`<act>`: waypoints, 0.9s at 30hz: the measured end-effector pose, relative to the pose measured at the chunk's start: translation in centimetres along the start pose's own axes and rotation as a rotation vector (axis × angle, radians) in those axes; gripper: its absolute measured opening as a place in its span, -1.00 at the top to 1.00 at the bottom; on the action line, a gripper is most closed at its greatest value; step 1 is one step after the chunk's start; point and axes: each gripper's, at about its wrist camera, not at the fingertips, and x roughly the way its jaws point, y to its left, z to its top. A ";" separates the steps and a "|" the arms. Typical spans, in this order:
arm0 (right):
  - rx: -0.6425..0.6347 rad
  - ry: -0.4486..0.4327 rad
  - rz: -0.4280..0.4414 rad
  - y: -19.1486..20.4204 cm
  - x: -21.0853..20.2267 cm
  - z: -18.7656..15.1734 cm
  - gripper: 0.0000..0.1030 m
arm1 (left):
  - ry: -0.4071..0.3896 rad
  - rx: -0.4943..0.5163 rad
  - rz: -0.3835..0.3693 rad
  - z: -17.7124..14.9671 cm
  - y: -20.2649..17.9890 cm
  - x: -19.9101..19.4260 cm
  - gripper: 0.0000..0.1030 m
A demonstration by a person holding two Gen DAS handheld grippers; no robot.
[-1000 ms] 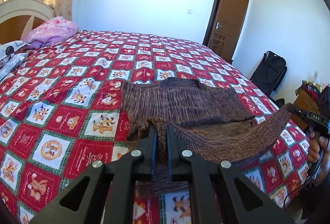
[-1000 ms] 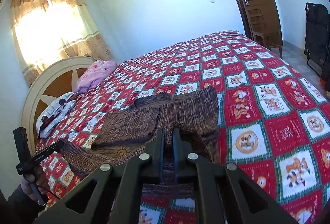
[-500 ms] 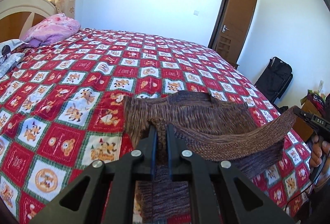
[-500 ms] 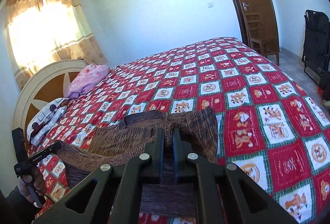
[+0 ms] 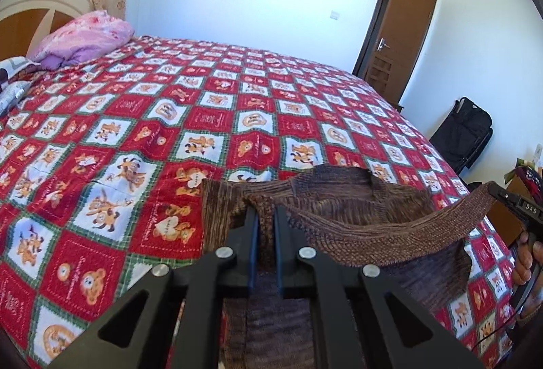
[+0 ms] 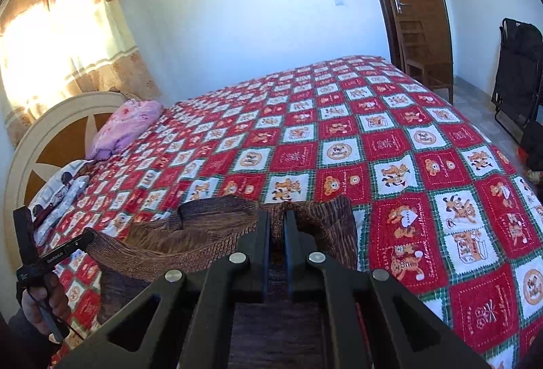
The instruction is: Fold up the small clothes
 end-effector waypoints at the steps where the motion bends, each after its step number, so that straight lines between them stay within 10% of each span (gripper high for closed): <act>1: 0.002 0.007 -0.009 -0.2 0.7 0.2 0.87 | 0.007 -0.006 0.001 0.1 0.2 0.7 0.82; 15: 0.062 0.193 -0.046 -3.4 11.4 1.2 0.86 | 0.111 -0.010 0.048 0.8 1.0 8.0 0.78; 23: 0.062 0.159 -0.139 -4.4 15.0 2.5 0.80 | 0.071 -0.063 0.086 1.2 2.3 8.2 0.73; 27: 0.107 0.169 -0.121 -4.6 14.2 2.4 0.25 | 0.027 -0.066 0.166 1.8 3.0 7.3 0.04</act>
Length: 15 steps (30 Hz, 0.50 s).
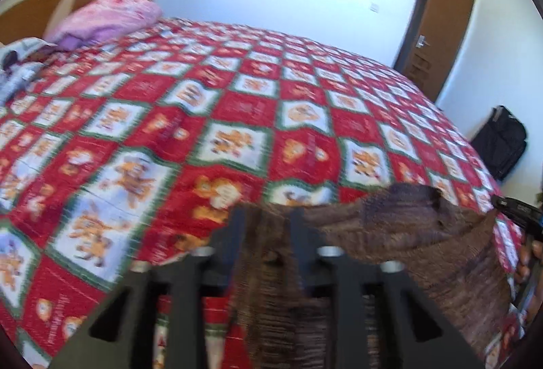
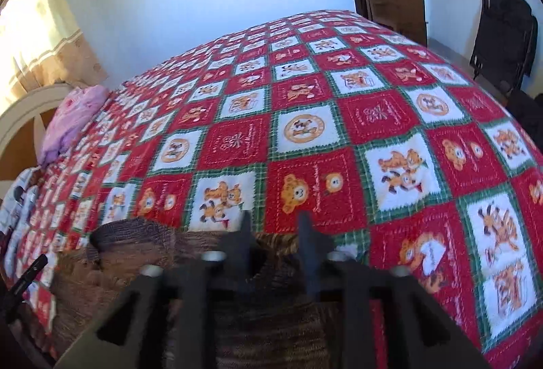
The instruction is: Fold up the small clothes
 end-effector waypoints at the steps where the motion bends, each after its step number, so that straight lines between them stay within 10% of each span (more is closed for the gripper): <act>1: 0.005 0.016 0.033 0.2 -0.4 -0.3 0.25 | -0.001 -0.003 0.020 0.1 0.2 -0.2 0.04; 5: -0.111 0.105 0.164 3.4 -3.1 -3.6 0.04 | -0.012 0.093 0.026 -0.8 -0.6 -2.2 0.01; 9: -0.227 0.294 0.268 6.4 -2.2 -7.4 0.01 | 0.023 0.308 0.072 -3.8 -2.6 -2.4 -0.43; 15: -0.303 0.339 0.227 9.4 1.7 -7.5 0.01 | 0.093 0.429 0.171 -4.7 -3.5 0.5 -0.44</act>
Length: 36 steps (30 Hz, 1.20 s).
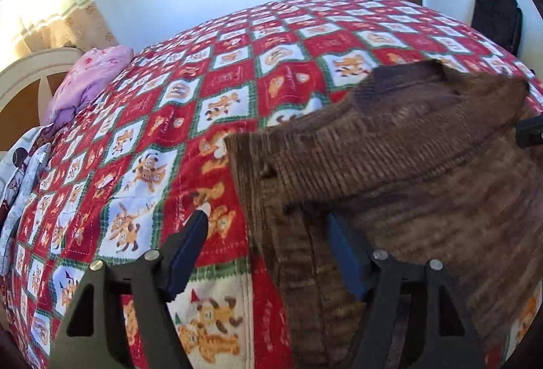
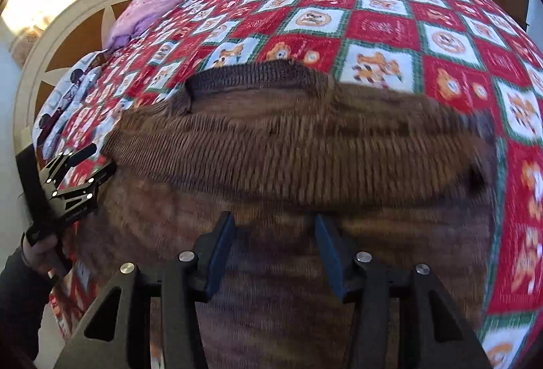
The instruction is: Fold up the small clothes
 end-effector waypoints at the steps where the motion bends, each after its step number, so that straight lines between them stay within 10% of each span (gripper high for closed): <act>1: -0.001 -0.010 -0.012 0.1 0.2 0.8 0.01 | -0.007 -0.011 0.019 0.6 0.3 0.3 -0.44; 11: 0.066 -0.310 -0.162 -1.6 -4.0 6.6 0.00 | -0.024 -0.207 0.111 3.8 4.4 1.5 -0.44; 28: 0.233 -0.205 -0.191 -10.5 -2.7 0.3 -0.02 | 0.018 -0.175 0.033 -1.6 0.5 0.0 -0.51; 36: 0.114 -0.228 -0.163 -5.6 -4.7 -2.8 -0.03 | 0.008 -0.188 0.054 -2.1 0.4 -0.2 -0.59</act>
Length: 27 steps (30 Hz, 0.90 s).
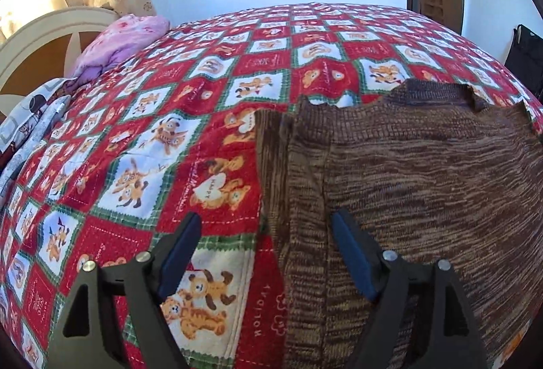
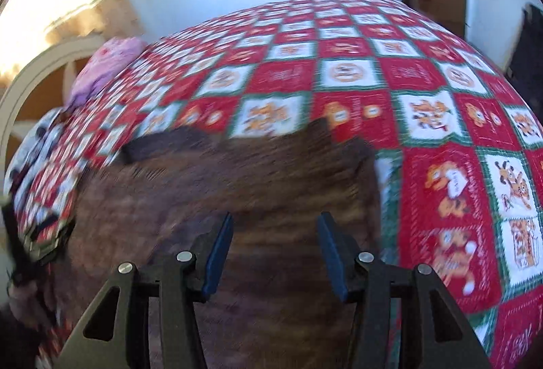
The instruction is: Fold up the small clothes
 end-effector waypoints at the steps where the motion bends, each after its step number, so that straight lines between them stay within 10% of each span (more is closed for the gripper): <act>1: -0.024 0.014 0.000 0.7 -0.1 -0.8 -0.03 | -0.001 0.002 0.004 0.0 -0.1 0.0 -0.60; 27: -0.268 0.039 -0.157 5.8 -3.1 -9.7 -0.07 | -0.036 -0.015 -0.019 -5.6 1.3 -4.7 -0.74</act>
